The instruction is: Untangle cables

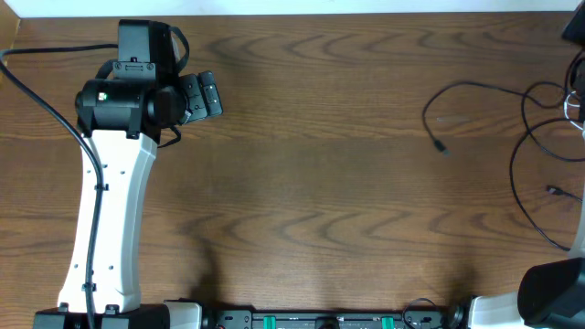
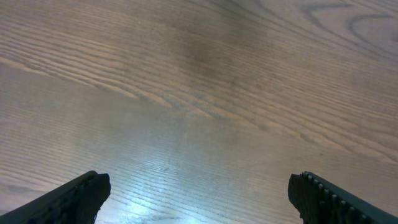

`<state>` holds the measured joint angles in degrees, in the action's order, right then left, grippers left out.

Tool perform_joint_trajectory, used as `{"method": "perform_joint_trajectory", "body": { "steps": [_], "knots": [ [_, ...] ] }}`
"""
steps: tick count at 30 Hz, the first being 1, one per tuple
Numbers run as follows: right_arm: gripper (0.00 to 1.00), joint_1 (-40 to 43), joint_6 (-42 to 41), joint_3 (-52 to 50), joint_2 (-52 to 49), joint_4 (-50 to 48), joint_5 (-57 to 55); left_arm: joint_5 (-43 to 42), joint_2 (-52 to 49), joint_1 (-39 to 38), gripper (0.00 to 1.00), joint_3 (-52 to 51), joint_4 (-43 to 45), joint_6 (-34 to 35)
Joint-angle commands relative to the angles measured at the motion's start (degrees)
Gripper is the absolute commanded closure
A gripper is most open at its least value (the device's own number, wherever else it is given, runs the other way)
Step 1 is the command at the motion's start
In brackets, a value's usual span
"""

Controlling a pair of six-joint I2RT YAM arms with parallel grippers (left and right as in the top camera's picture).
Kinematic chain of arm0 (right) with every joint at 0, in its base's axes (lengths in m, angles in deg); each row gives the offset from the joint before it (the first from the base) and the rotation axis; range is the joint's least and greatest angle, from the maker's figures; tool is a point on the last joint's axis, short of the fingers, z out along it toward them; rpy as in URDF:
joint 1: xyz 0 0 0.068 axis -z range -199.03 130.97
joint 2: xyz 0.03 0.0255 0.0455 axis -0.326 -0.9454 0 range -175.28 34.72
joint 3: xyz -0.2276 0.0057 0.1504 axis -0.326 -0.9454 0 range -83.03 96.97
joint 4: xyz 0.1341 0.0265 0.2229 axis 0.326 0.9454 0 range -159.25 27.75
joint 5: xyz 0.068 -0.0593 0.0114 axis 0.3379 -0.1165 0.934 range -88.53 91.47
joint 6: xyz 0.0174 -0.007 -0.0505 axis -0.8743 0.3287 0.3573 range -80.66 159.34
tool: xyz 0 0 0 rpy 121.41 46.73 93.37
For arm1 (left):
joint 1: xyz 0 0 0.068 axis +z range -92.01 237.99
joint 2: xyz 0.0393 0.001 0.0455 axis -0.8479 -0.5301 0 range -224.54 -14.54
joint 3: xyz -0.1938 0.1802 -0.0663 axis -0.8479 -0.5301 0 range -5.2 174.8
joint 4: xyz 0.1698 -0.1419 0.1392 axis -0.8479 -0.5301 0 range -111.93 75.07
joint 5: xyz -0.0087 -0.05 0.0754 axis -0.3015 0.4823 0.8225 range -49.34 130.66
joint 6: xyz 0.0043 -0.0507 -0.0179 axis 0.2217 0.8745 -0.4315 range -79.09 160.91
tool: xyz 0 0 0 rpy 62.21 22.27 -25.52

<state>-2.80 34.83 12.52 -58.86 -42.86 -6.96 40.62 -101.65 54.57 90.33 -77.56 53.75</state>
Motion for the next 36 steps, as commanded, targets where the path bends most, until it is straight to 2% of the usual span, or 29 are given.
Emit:
{"method": "perform_joint_trajectory", "body": {
  "steps": [1, 6, 16, 24, 27, 36],
  "knots": [
    [0.99, -0.9, 1.5, 0.7, -0.1, 5.1, 4.6, 0.6, -0.1, 0.2, 0.02, 0.3, -0.1, -0.5],
    [0.99, -2.7, -1.2, -0.3, -4.0, 13.4, 6.7, 0.6, -0.1, 0.2, 0.02, 0.3, -0.1, -0.5],
    [0.98, -5.8, -1.2, -1.0, -18.0, 16.7, 6.7, 0.6, -0.1, 0.2, 0.02, 0.3, -0.1, -0.5],
    [0.72, -7.3, -1.5, -1.0, -26.3, 16.7, 6.7, 0.6, -0.1, 0.2, 0.02, 0.3, -0.1, -0.5],
    [0.63, -7.5, -4.9, -1.0, -28.8, 16.0, 6.7, 0.5, -0.1, 0.2, 0.02, 0.3, -0.1, -0.5],
    [0.53, -7.6, -17.6, -0.9, -35.1, 11.1, 7.2, 0.6, -0.1, 0.2, 0.02, 0.3, -0.1, -0.5]
  ]
}}
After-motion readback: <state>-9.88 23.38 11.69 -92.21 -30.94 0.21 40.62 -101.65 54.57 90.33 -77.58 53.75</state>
